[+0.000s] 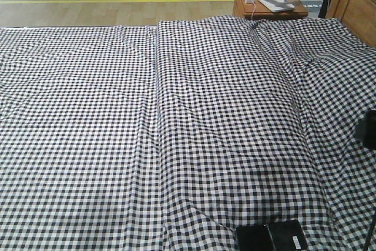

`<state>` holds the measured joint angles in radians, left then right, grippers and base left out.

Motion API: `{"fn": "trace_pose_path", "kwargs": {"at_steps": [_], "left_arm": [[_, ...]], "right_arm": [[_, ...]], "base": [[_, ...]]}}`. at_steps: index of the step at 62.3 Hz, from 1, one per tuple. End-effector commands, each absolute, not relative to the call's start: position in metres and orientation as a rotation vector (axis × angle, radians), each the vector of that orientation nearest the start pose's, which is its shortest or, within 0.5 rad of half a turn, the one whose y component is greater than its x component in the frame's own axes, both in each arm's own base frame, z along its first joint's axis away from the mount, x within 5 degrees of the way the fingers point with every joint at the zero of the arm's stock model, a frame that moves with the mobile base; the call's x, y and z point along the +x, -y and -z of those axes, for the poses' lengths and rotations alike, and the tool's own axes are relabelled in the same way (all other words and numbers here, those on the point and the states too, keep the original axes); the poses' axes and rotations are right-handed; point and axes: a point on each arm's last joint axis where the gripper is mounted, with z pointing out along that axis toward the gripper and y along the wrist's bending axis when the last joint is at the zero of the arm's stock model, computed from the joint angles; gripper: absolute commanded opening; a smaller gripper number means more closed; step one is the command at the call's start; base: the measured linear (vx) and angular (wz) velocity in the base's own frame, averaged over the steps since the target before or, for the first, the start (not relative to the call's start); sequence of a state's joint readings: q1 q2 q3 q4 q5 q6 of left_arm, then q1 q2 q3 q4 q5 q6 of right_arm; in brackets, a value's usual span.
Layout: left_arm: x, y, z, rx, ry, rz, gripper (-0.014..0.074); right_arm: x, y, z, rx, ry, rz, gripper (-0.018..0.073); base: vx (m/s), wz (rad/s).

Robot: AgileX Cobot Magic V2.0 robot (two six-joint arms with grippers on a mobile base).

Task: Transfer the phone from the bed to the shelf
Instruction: 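Lower the right gripper onto the black phone lying on the bed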

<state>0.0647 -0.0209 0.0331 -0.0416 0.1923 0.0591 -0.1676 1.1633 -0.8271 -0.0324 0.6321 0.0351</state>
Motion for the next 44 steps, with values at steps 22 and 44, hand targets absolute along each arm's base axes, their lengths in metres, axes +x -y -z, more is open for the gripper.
{"fn": "trace_pose_path", "kwargs": {"at_steps": [22,44], "left_arm": [[0.056,-0.003,-0.191,-0.041,-1.613,-0.052,0.0001],[0.056,-0.003,-0.191,-0.041,-1.613,-0.052,0.0001]], "right_arm": [[0.296,0.117,-0.25,0.37,-2.636,-0.136,0.0683],[0.332,0.152,-0.155,0.315,-2.838,-0.363,0.066]], "base": [[0.0,0.0],[0.0,0.0]]}}
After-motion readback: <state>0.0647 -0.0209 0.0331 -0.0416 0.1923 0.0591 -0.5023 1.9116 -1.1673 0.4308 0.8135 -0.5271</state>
